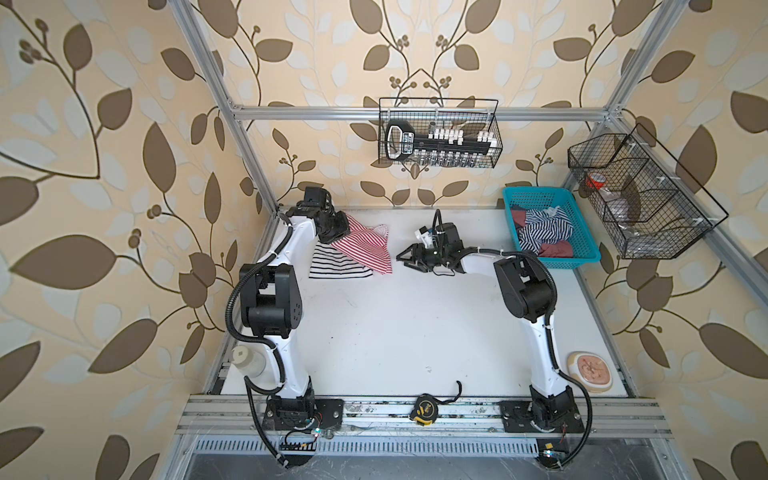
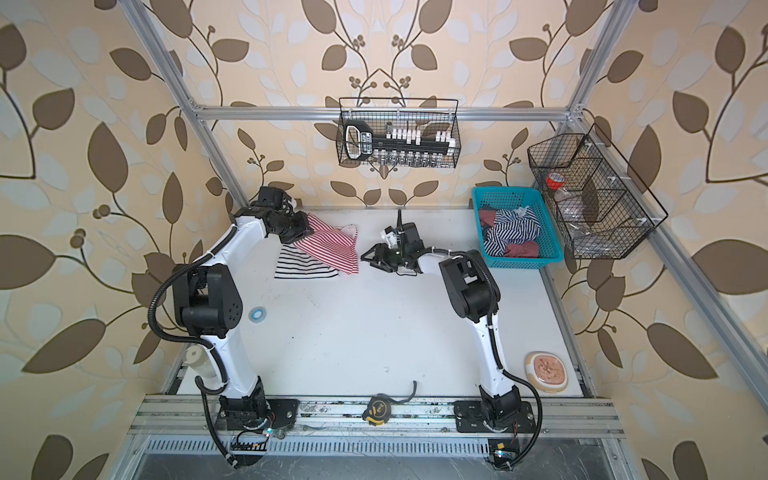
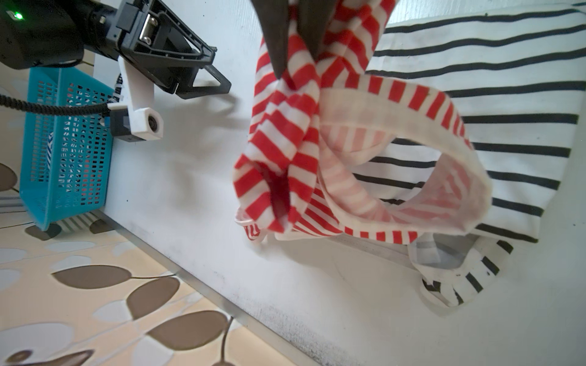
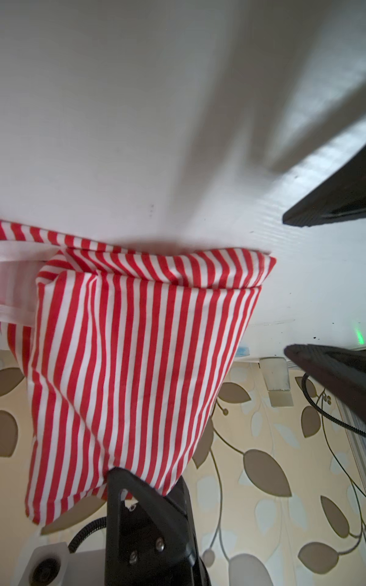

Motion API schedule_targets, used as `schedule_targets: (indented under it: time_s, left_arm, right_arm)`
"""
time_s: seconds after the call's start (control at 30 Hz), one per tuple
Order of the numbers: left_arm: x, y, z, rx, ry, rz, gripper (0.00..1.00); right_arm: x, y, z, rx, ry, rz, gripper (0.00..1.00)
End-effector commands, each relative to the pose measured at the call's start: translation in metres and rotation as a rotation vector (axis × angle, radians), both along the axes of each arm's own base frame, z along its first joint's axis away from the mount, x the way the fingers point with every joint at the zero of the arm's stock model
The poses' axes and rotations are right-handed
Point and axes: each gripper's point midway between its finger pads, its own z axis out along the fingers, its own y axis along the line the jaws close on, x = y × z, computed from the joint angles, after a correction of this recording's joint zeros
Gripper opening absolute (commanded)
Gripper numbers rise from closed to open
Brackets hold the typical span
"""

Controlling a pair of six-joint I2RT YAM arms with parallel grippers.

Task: Fold and stack the tank tops

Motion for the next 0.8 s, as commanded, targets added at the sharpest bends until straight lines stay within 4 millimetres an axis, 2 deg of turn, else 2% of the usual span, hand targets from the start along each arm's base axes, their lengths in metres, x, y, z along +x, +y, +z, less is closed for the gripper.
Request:
schedule_targets:
  time_s: [0.0,0.13,0.27,0.4,0.63,0.77]
  left_arm:
    - [-0.002,-0.003,0.009,-0.013,-0.034,-0.016,0.00]
    - [-0.002,-0.005,0.011,-0.021,-0.039,-0.022,0.00]
    - [-0.001,-0.007,0.012,-0.029,-0.040,-0.030,0.00]
    - [-0.002,-0.009,0.010,-0.032,-0.036,-0.039,0.00]
    - [-0.005,-0.011,0.004,-0.031,-0.020,-0.047,0.00]
    - [-0.007,-0.015,0.000,-0.034,-0.013,-0.057,0.00]
  right_arm:
    - [0.003,0.022,-0.003,0.039,0.016,0.033,0.60]
    - [0.008,0.030,-0.018,-0.019,0.036,0.043,0.60]
    - [0.010,0.025,-0.038,-0.164,0.045,0.034,0.60]
    - [0.012,0.024,-0.047,-0.228,0.047,0.030,0.60]
    - [0.015,0.006,-0.058,-0.365,0.030,-0.008,0.60]
    - [0.014,0.018,-0.065,-0.327,0.057,0.011,0.60]
